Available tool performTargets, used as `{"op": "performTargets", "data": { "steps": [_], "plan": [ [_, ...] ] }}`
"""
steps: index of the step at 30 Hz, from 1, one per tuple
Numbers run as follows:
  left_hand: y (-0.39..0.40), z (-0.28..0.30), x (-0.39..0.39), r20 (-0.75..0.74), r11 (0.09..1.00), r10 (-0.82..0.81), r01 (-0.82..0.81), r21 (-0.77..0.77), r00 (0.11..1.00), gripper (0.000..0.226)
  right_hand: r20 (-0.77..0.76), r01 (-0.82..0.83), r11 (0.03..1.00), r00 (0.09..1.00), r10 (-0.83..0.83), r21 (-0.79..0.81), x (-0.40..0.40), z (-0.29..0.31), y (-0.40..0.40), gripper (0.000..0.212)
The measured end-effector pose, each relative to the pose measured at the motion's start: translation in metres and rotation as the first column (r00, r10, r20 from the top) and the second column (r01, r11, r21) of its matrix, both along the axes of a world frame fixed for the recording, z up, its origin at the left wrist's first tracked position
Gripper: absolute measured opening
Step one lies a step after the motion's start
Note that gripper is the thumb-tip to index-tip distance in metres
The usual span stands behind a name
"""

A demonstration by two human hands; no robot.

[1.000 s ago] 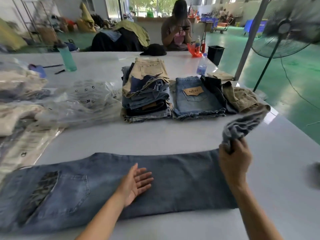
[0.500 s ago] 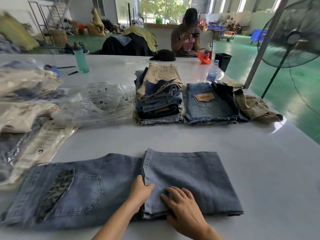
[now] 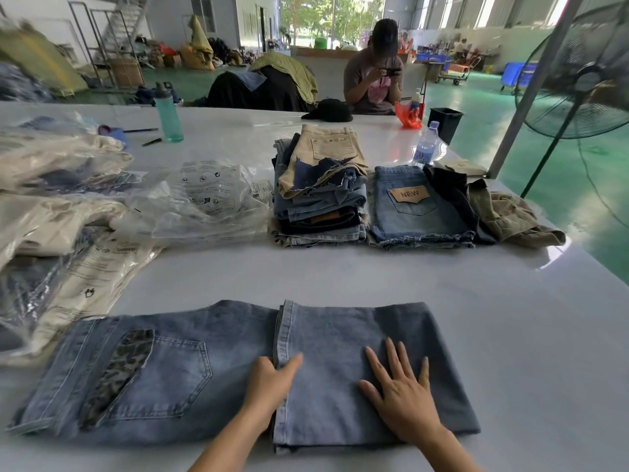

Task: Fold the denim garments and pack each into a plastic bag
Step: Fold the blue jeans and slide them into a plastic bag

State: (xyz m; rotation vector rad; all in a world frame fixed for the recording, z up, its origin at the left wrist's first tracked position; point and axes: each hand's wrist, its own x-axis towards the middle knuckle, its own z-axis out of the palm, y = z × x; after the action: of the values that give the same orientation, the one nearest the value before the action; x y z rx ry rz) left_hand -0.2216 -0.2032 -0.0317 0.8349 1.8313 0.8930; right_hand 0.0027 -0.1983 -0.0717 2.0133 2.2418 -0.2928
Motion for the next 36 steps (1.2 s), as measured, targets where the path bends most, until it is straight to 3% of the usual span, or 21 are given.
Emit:
{"op": "performTargets", "data": {
  "steps": [4,7,11,13,16,17,21,23,26,29,32,34,36],
  "plan": [
    [0.016,0.006,0.001,-0.171,0.981,-0.128,0.15,0.122,0.977,0.018,-0.012,0.042,0.996,0.999,-0.041,0.077,0.003,0.007,0.008,0.065],
    [0.018,0.006,-0.008,-0.267,0.952,-0.138,0.202,0.231,0.954,0.024,-0.013,0.127,0.983,0.992,-0.127,0.134,0.013,0.013,0.016,0.064],
    [0.013,-0.006,-0.018,-0.337,0.987,-0.146,0.161,0.017,0.93,0.044,0.0,0.148,0.987,0.989,-0.148,0.062,0.018,0.011,0.015,0.063],
    [0.012,-0.004,-0.017,-0.496,0.97,-0.238,0.234,-0.071,0.835,0.046,-0.003,0.151,0.987,0.989,-0.151,0.049,0.017,0.011,0.017,0.062],
    [0.014,0.006,-0.009,-0.799,0.942,-0.316,0.268,-0.201,0.512,0.062,-0.018,0.139,0.987,0.99,-0.138,0.078,0.01,0.012,0.024,0.062],
    [0.016,0.008,-0.006,-0.824,0.945,-0.304,0.264,-0.195,0.478,0.065,-0.02,0.115,0.988,0.993,-0.114,0.1,0.005,0.014,0.027,0.062],
    [0.027,0.007,0.004,-0.786,0.967,-0.239,0.212,-0.14,0.57,0.062,-0.036,0.043,0.99,0.999,-0.038,0.135,-0.008,0.015,0.044,0.061],
    [0.03,0.003,0.002,-0.777,0.959,-0.277,0.217,-0.183,0.566,0.052,-0.039,0.022,0.994,0.999,-0.018,0.105,-0.005,0.01,0.049,0.06],
    [0.033,-0.003,-0.003,-0.681,0.938,-0.34,0.282,-0.199,0.649,0.039,-0.042,0.006,0.994,0.999,-0.002,0.11,0.015,0.007,0.062,0.058],
    [0.033,-0.006,-0.006,-0.634,0.941,-0.332,0.291,-0.172,0.699,0.039,-0.14,0.189,0.981,0.973,-0.182,0.037,0.059,0.014,0.088,0.055],
    [0.03,-0.009,-0.01,-0.613,0.953,-0.295,0.272,-0.133,0.733,0.056,-0.194,0.385,0.919,0.898,-0.395,-0.089,0.105,0.024,0.11,0.063],
    [0.032,-0.012,-0.013,-0.573,0.967,-0.249,0.228,-0.109,0.781,0.061,-0.245,0.339,0.94,0.908,-0.339,-0.045,0.115,0.028,0.121,0.065],
    [0.035,-0.013,-0.015,-0.51,0.984,-0.175,0.157,-0.079,0.842,0.047,-0.387,0.213,0.977,0.902,-0.192,0.012,0.107,0.033,0.132,0.06]
  ]
}}
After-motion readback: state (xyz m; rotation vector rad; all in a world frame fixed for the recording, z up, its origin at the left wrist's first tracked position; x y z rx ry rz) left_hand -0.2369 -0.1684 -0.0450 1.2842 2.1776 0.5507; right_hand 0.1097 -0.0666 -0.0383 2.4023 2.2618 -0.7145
